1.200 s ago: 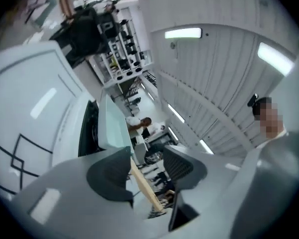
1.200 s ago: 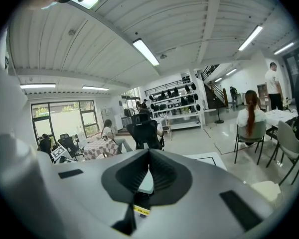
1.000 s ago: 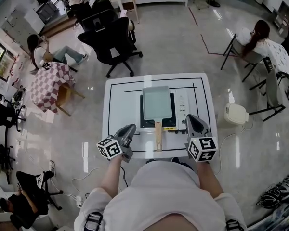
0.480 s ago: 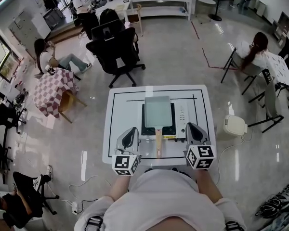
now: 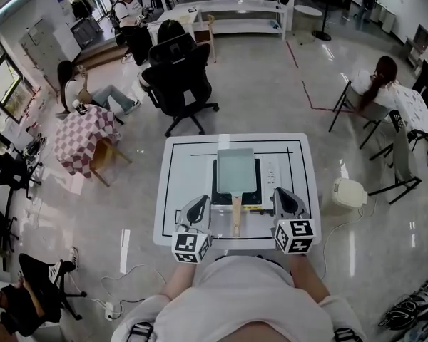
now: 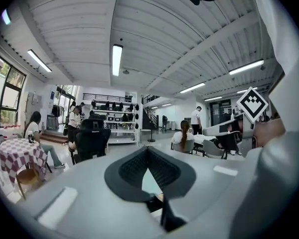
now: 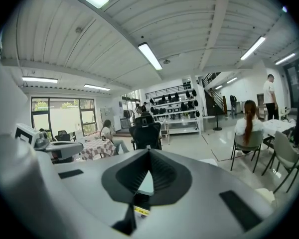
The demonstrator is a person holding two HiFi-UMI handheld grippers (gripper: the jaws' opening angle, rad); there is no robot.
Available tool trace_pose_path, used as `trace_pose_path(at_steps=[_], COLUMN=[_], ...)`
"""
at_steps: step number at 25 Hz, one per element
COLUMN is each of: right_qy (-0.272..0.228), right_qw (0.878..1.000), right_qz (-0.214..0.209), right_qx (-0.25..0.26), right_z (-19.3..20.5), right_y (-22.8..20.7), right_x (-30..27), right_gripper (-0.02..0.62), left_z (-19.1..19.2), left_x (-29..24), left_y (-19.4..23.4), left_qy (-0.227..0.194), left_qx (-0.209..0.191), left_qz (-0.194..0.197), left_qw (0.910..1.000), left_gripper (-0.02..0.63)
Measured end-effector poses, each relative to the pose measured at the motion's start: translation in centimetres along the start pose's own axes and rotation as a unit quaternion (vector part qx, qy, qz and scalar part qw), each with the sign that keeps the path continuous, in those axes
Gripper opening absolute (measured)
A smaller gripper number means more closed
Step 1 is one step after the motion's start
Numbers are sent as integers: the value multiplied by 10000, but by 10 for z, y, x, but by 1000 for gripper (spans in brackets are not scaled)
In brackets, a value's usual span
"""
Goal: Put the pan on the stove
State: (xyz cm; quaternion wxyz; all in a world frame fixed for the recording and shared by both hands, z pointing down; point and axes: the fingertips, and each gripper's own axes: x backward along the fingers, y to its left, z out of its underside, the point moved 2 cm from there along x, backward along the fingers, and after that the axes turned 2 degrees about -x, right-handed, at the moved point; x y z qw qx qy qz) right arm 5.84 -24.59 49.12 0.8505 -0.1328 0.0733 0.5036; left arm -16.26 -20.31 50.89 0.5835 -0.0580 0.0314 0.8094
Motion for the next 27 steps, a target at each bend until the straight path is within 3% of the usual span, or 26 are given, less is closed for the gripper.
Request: trace_pose_path(at_steps=[19,27], right_qy=[-31,-25], right_qw=[10000,9999], right_qz=[-82,-102], right_qx=[11,41], right_z=[3,5], right_y=[4,8], right_x=[-1,1], right_gripper=[8,8], left_z=[16,16], left_x=[3,6], left_y=[5,1], left_qy=[200,91], left_qx=[249,289], left_qz=[2,149], left_qw=[9995,9994], left_gripper=[11,11])
